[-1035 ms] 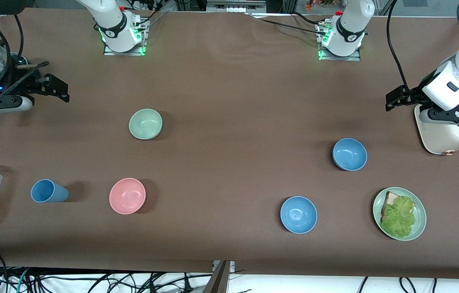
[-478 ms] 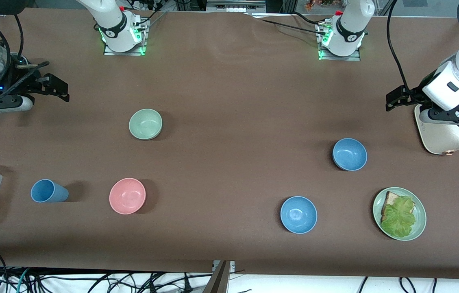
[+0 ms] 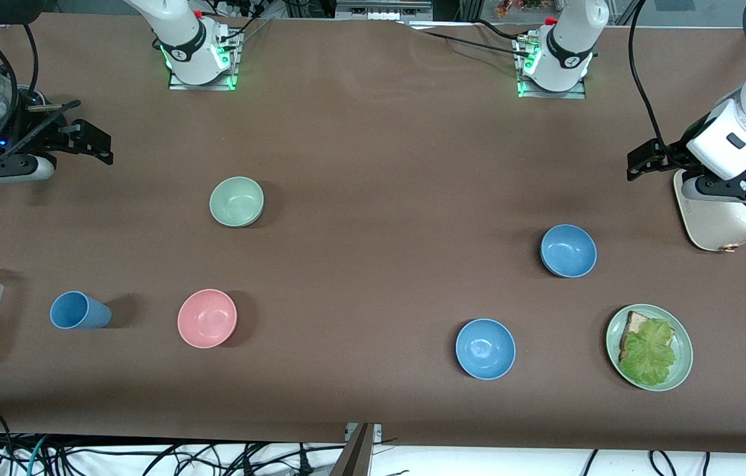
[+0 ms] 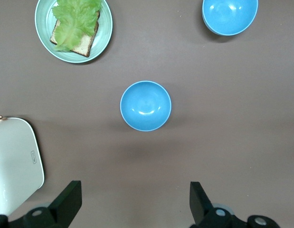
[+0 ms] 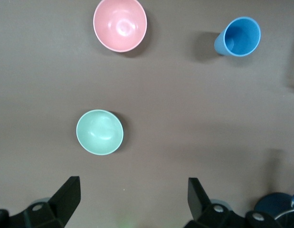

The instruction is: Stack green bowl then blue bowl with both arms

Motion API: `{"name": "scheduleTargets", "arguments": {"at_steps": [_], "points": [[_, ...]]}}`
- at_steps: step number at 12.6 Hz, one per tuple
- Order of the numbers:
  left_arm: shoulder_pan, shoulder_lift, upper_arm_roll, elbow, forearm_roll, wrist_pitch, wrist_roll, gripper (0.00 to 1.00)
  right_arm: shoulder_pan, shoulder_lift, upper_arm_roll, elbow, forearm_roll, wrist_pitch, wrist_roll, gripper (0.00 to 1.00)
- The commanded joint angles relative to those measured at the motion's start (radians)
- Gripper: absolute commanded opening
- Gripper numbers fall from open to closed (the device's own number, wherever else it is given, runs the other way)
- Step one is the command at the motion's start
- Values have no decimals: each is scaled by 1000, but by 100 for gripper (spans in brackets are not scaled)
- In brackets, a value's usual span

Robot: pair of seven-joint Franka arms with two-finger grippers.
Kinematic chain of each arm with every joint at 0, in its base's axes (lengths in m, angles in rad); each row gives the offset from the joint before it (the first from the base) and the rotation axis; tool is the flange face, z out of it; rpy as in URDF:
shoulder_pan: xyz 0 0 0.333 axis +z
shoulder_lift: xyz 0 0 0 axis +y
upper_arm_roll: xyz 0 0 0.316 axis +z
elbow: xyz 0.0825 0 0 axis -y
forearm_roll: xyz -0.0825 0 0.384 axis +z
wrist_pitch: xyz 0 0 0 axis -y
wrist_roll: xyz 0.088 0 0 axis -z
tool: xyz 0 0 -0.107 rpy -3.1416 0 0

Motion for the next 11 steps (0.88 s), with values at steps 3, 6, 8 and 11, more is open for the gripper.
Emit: {"name": "scheduleTargets", "arguments": {"at_steps": [3, 6, 8, 11], "points": [[8, 13, -6, 27, -6, -15, 4, 100, -8, 13, 8, 25, 2, -30, -4, 100], [8, 13, -6, 27, -6, -15, 2, 100, -6, 10, 8, 24, -4, -17, 10, 100], [8, 13, -6, 27, -6, -15, 4, 100, -8, 10, 6, 19, -4, -17, 5, 100], [8, 14, -6, 27, -6, -15, 4, 100, -8, 8, 6, 17, -4, -16, -22, 100]]}}
